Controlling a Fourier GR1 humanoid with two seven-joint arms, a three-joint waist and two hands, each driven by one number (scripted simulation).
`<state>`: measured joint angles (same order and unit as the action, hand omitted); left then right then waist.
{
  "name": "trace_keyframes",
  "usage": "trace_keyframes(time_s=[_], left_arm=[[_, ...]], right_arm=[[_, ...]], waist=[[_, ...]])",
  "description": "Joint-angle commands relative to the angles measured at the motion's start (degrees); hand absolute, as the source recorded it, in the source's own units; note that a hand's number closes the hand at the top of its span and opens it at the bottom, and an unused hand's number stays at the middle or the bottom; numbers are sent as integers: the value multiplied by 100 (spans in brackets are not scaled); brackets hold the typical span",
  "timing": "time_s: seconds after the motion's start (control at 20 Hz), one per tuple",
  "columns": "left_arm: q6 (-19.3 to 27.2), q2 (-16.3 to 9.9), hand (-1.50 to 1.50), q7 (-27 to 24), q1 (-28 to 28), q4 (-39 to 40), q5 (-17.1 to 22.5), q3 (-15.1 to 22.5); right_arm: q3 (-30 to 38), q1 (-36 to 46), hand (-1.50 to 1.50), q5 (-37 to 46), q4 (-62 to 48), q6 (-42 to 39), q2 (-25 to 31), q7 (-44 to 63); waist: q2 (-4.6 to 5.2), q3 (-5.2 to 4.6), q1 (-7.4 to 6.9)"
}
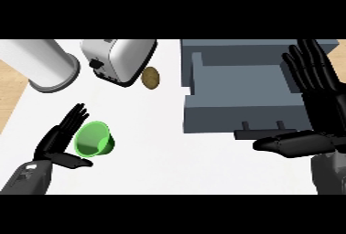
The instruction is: Pick up the cup, place it into the drawer and close the drawer
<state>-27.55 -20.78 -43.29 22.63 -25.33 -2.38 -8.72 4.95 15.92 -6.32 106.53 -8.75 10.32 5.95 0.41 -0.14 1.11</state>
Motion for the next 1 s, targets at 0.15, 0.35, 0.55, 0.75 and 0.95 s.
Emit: trace_keyframes(time_s=[0.15,0.35,0.55,0.75,0.95], left_arm=[[-21,106,-150,-1276,238,931,-320,76],[-175,40,-150,-1497,257,1092,-307,67],[-119,197,-150,-1756,205,1170,-387,148],[35,343,-150,-1653,526,1265,-362,107],[-20,406,-150,-1789,527,1359,-464,197]], right_arm=[[1,25,-150,103,-185,-14,4,-111],[-166,140,-150,192,-254,-47,-48,-165],[27,10,-150,14,-147,-17,-42,-93],[38,2,-150,-74,92,-91,61,136],[171,441,-150,-107,-134,-85,187,190]], waist=[[28,-10,40],[55,-20,49],[36,-14,55],[26,-14,93],[56,-22,74]])
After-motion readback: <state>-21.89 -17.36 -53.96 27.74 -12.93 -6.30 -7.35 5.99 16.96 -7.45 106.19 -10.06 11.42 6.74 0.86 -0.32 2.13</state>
